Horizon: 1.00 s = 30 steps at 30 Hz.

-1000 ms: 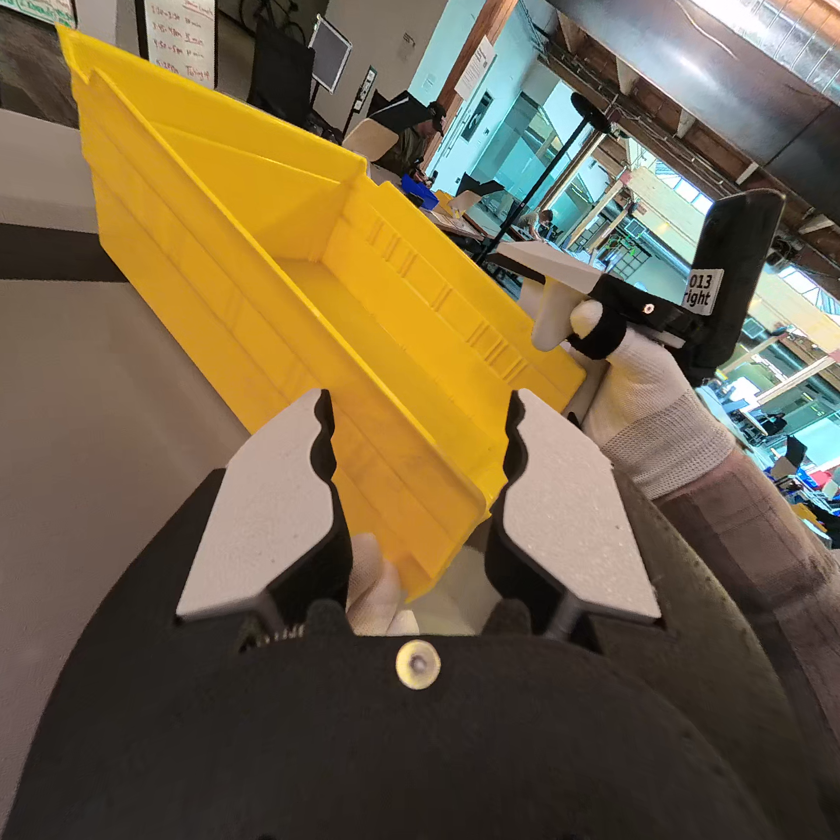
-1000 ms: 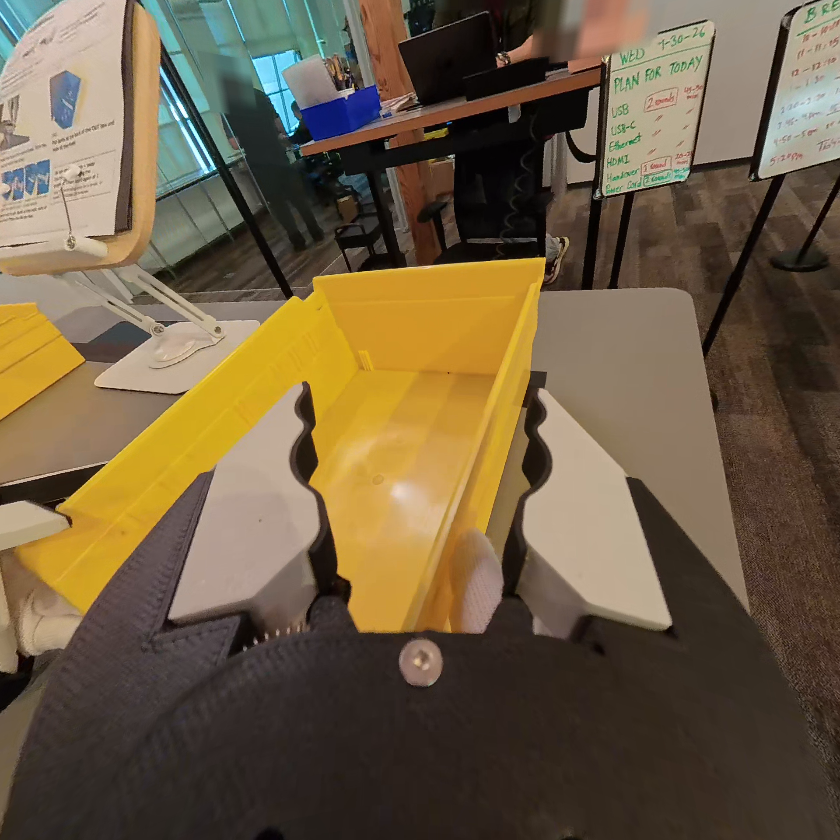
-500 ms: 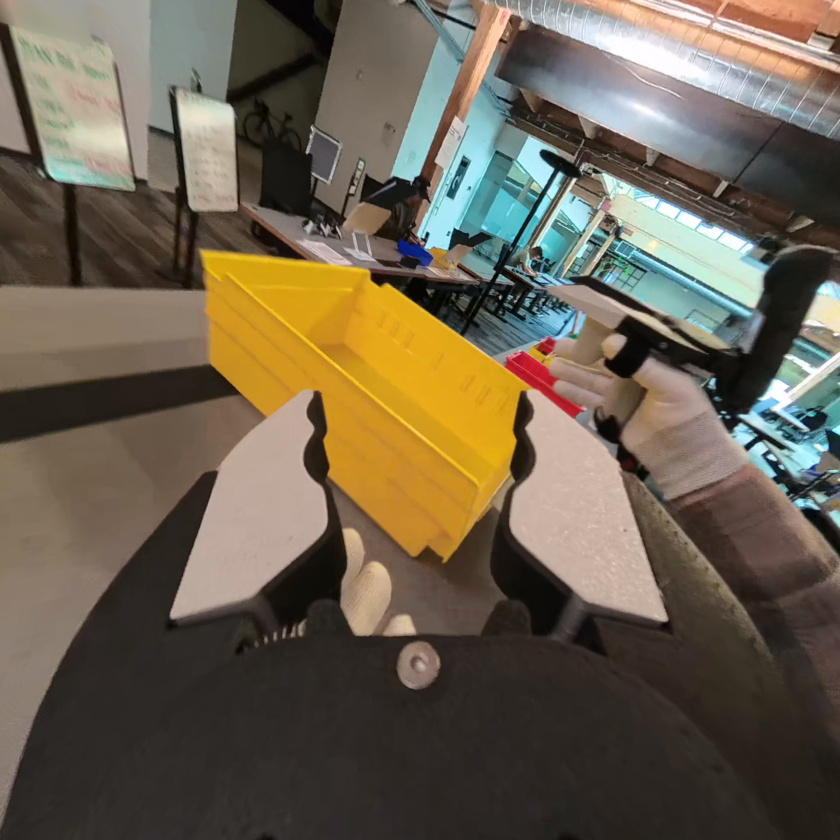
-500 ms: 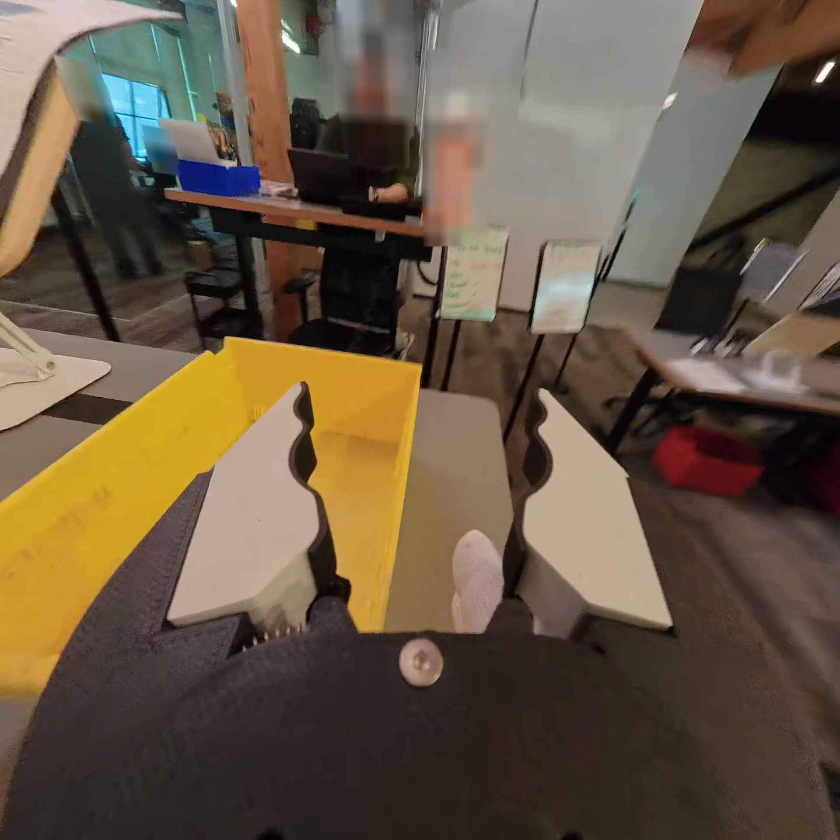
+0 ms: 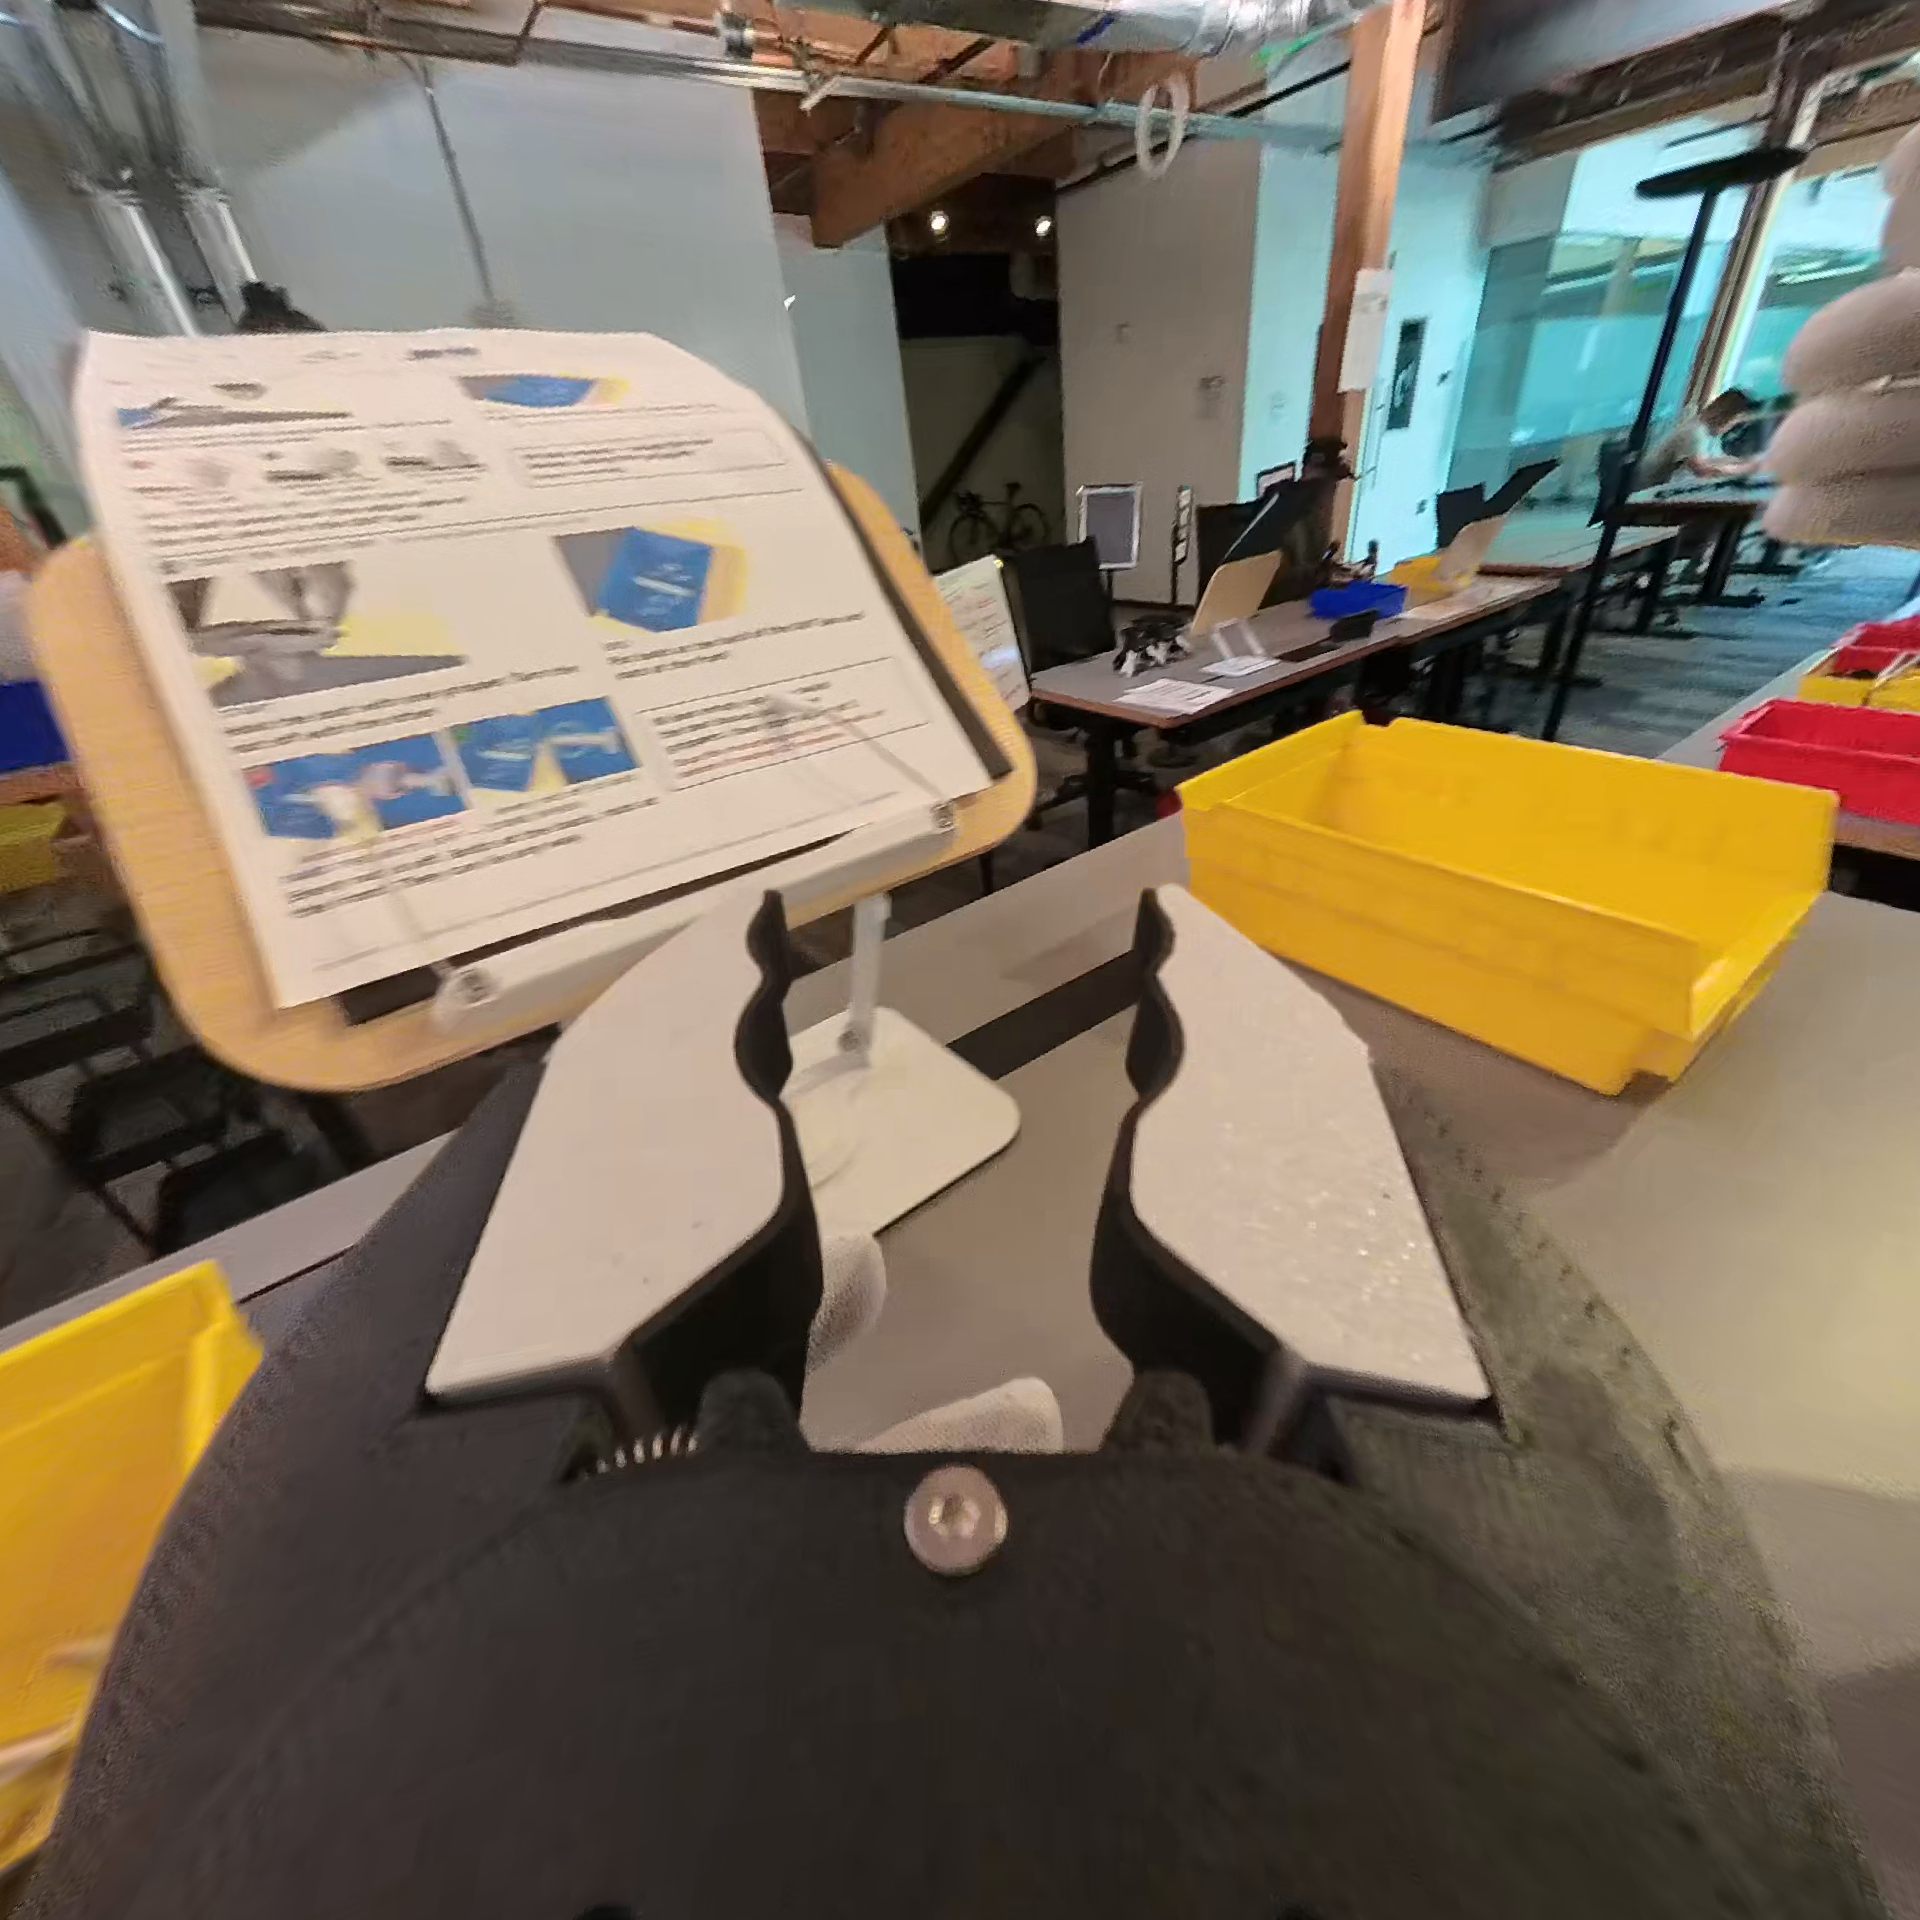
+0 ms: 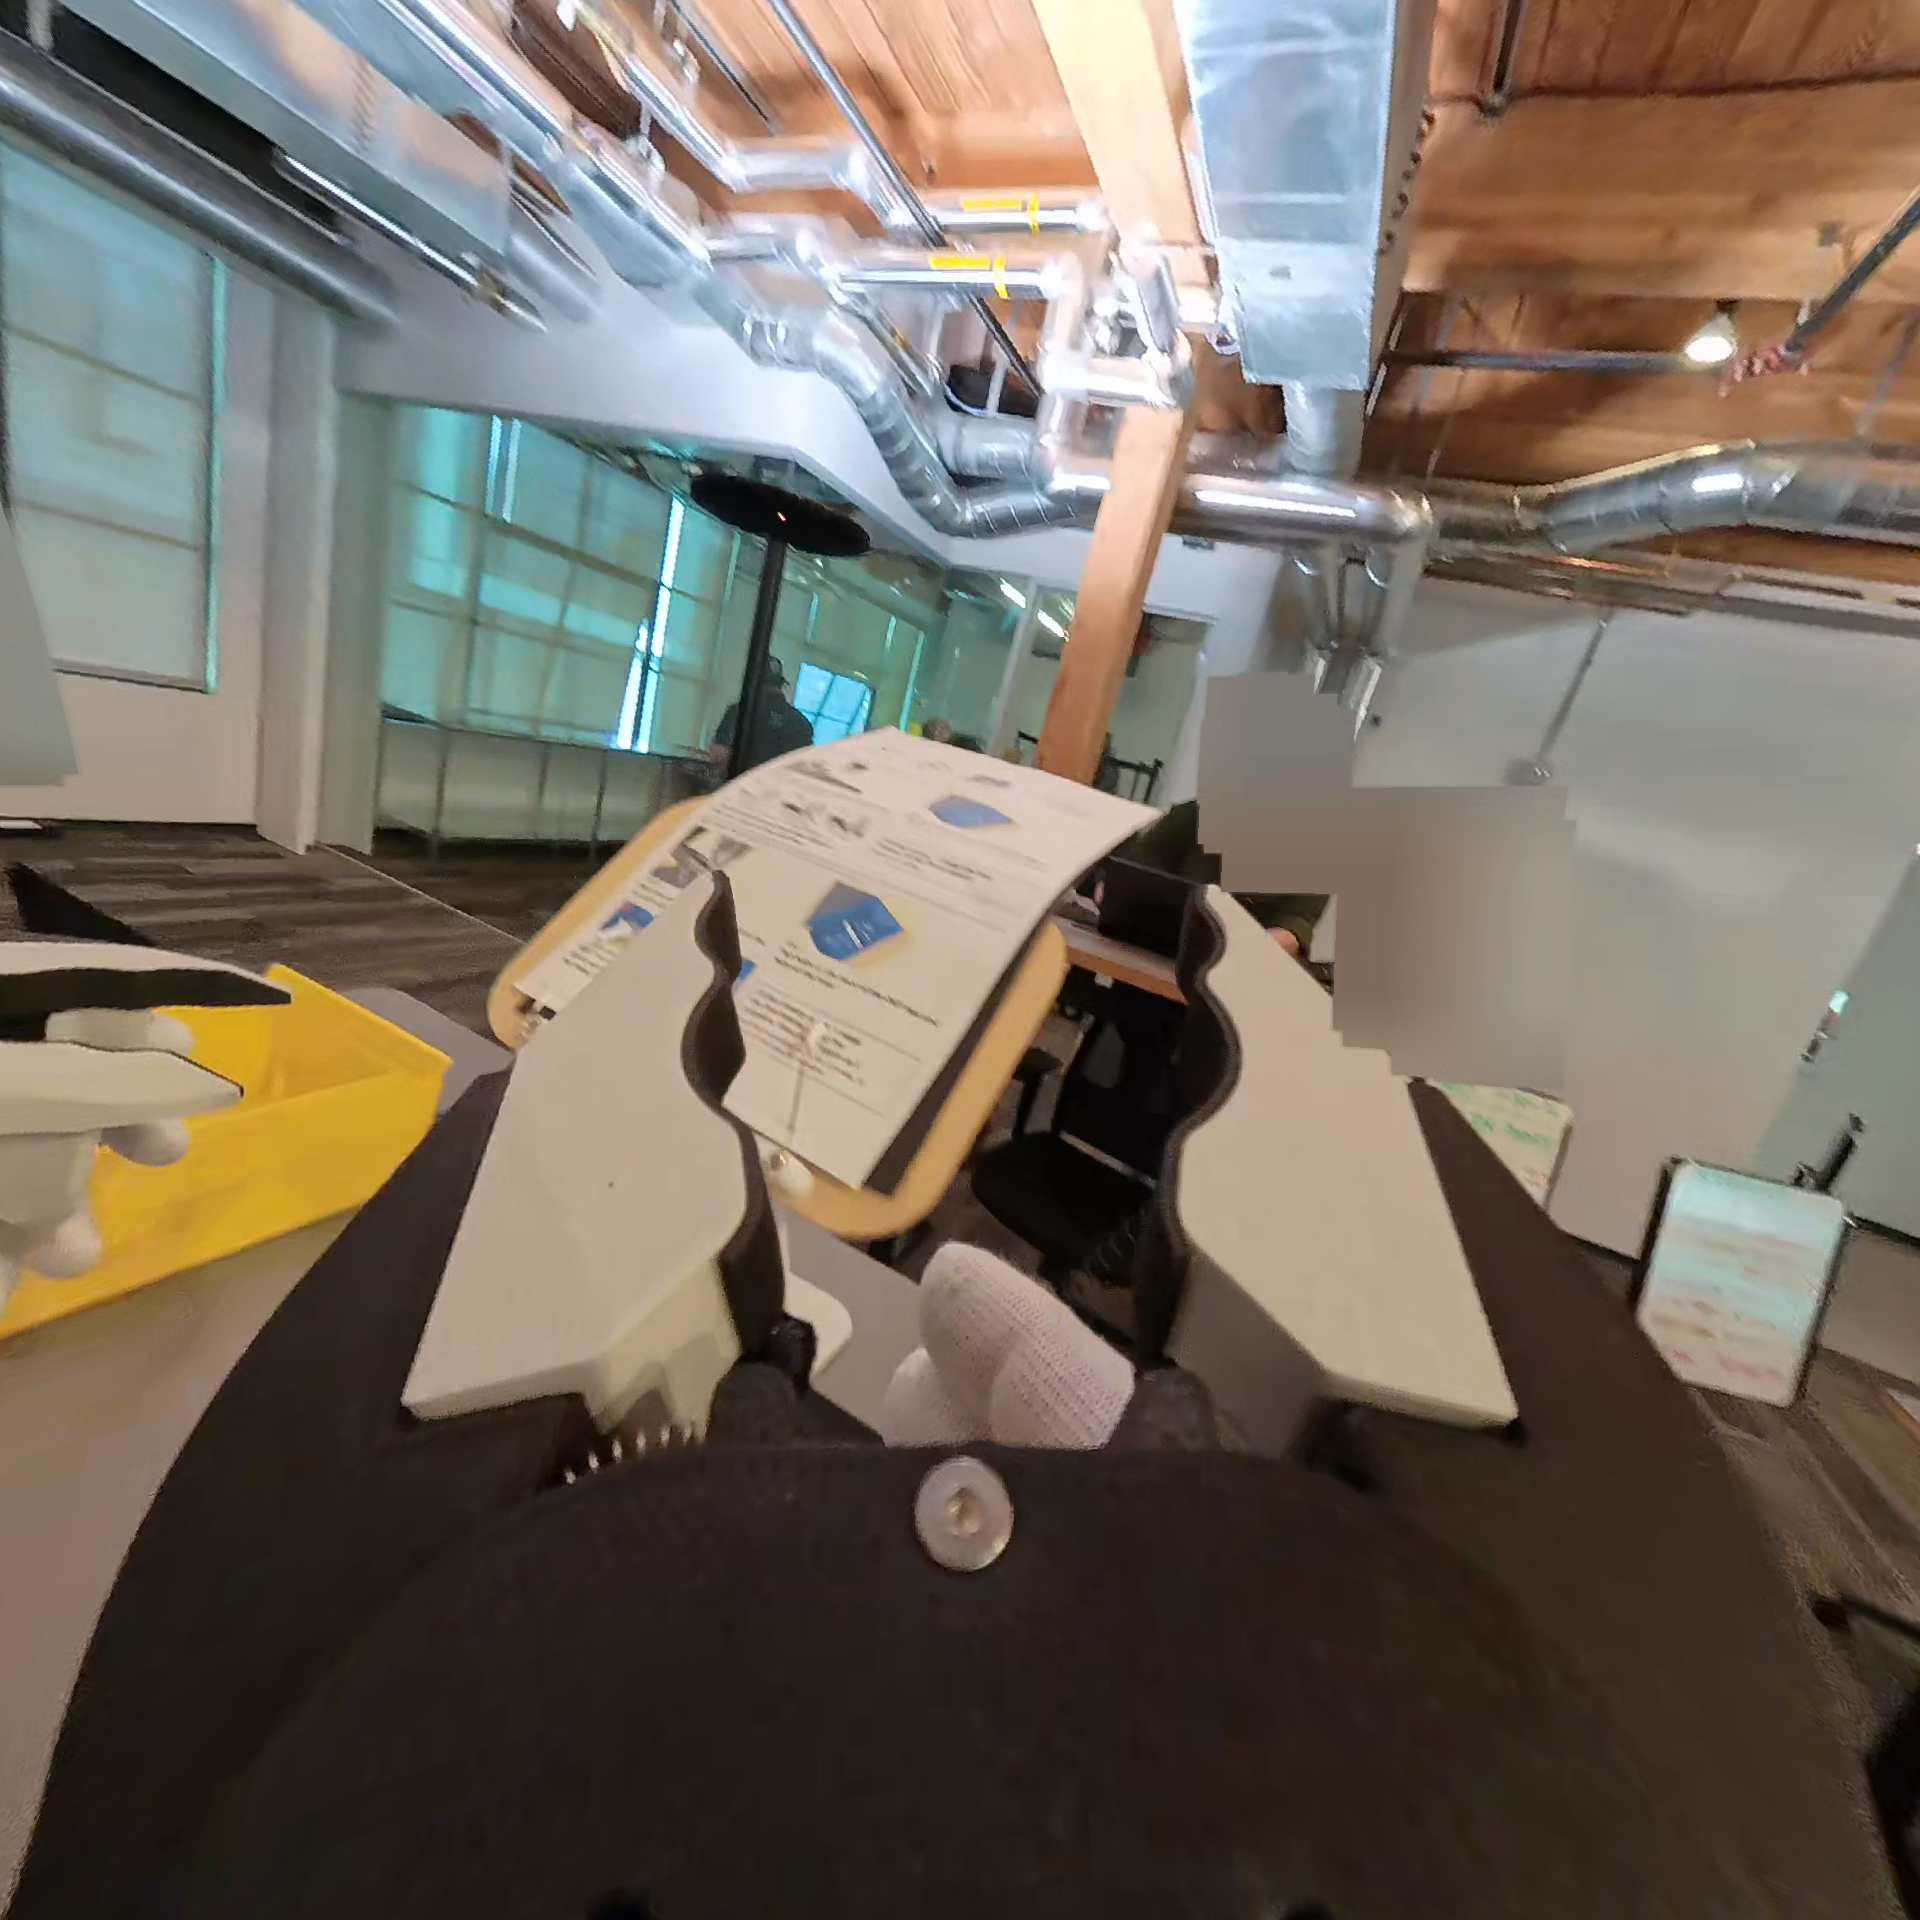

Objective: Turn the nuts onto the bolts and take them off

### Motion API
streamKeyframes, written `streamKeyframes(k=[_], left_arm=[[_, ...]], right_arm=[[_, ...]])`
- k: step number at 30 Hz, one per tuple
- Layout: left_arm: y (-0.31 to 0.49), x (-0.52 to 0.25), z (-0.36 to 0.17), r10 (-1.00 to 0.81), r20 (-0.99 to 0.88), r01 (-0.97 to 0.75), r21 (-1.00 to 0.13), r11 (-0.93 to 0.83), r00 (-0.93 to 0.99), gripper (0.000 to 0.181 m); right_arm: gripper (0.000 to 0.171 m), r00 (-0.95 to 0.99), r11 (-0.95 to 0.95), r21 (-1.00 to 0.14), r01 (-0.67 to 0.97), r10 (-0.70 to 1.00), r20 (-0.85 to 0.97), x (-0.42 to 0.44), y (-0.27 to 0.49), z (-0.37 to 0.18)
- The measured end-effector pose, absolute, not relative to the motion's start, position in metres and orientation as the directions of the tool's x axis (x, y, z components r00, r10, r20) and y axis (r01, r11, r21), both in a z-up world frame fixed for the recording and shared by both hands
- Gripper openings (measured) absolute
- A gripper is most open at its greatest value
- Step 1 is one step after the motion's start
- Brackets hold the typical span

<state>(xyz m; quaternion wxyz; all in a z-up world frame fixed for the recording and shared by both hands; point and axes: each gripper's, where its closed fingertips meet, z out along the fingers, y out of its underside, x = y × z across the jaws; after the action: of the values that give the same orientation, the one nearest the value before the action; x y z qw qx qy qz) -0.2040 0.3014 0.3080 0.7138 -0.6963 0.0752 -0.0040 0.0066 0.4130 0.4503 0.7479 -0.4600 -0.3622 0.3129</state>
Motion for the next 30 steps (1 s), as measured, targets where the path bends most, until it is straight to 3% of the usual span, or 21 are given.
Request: streamKeyframes(k=[7,14,18,30], left_arm=[[0.278,-0.262,0.336,-0.03,-0.202,-0.197,-0.972,0.126,0.979,0.057],[0.273,-0.283,0.348,-0.026,-0.231,-0.225,-0.963,0.147,0.973,0.056],[0.278,-0.27,0.361,-0.046,-0.296,-0.284,-0.942,0.177,0.954,0.058],[0.317,-0.194,0.373,-0.183,-0.275,-0.229,-0.944,0.238,0.944,0.061]], right_arm=[[0.083,0.434,0.315,-0.889,-0.333,0.888,0.152,-0.055,0.384,0.478],[0.084,0.404,0.294,-0.889,-0.352,0.904,0.139,-0.079,0.378,0.459],[0.083,0.405,0.257,-0.889,-0.379,0.91,0.09,-0.074,0.385,0.453],[0.087,0.401,0.219,-0.877,-0.428,0.915,0.032,-0.072,0.382,0.449]])
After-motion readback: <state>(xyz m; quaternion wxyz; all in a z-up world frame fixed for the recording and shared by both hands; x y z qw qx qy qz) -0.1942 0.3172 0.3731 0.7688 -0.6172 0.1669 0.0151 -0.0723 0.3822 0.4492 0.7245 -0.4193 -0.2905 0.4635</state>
